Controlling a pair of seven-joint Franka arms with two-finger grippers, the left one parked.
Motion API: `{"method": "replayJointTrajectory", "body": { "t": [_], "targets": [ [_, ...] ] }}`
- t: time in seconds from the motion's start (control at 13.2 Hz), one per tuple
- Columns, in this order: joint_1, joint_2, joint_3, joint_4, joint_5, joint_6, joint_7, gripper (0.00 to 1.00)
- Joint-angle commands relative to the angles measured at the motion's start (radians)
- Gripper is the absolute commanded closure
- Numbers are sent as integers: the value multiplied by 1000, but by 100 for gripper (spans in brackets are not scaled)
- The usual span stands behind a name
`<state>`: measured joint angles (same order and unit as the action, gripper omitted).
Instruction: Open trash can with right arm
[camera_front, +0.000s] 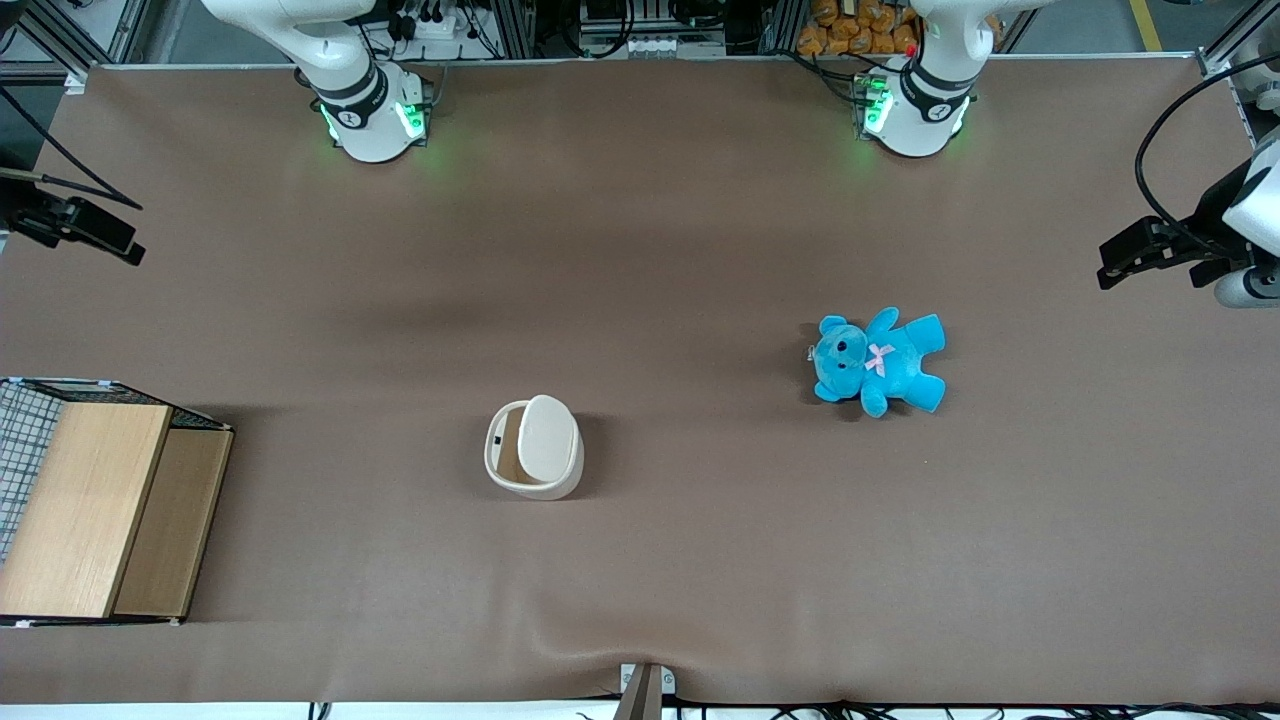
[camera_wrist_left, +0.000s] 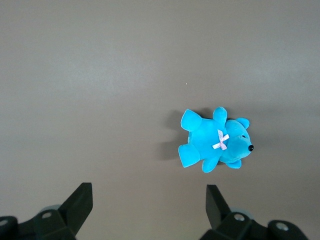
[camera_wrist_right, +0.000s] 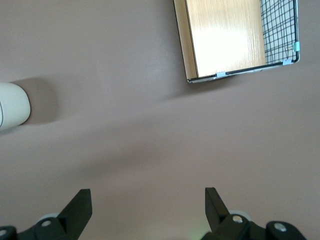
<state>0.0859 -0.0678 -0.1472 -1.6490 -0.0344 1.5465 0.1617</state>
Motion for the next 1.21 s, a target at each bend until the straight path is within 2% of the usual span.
{"method": "replayJointTrajectory", "body": {
  "t": [0.0,1.14],
  "targets": [
    [-26,28,12,51,-13,-9,-24,0],
    [-15,23,8,52,-15,0,-25,0]
  ]
}}
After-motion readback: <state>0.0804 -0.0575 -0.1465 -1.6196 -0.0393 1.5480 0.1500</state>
